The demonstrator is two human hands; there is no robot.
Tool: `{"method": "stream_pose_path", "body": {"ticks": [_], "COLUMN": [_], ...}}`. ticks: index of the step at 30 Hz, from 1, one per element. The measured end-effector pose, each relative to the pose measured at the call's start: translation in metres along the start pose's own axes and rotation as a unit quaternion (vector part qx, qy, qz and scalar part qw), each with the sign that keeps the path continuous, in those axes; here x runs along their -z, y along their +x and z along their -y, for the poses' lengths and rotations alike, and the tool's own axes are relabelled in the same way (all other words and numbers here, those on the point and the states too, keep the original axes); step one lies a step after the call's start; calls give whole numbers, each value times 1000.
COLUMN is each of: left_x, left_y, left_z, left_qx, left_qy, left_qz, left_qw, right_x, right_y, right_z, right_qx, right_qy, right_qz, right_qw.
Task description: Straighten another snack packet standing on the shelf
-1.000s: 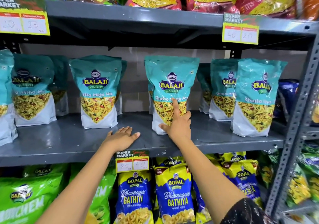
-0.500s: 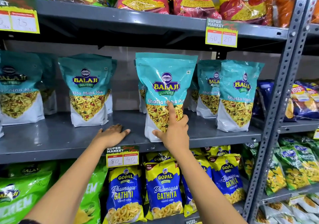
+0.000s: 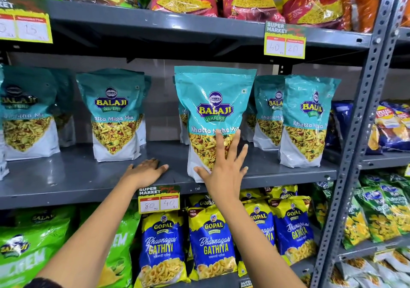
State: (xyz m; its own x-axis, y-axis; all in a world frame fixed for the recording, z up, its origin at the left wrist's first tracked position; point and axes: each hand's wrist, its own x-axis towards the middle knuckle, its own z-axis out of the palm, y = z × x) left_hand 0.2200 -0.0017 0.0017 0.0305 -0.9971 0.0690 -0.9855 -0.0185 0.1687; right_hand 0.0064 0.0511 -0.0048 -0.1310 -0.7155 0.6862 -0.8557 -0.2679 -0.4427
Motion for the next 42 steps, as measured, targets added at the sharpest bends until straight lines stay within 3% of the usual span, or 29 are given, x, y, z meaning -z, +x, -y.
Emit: {"method": "stream_pose_path", "body": {"ticks": [9,42], "left_x": [-3,-4], "left_y": [4,6], "left_z": [2,3], "left_qx": [-1,3], "left_qy": [-4,6], "left_qz": [-2,3], "left_qw": [1000,1000], "right_x": [-17,-38], "right_y": [4,23], "right_z": [-9,-8], "right_qx": [89,62], "right_qy": [-55,-49], "right_qz": [-51,-63], "right_qw": [993,995]}}
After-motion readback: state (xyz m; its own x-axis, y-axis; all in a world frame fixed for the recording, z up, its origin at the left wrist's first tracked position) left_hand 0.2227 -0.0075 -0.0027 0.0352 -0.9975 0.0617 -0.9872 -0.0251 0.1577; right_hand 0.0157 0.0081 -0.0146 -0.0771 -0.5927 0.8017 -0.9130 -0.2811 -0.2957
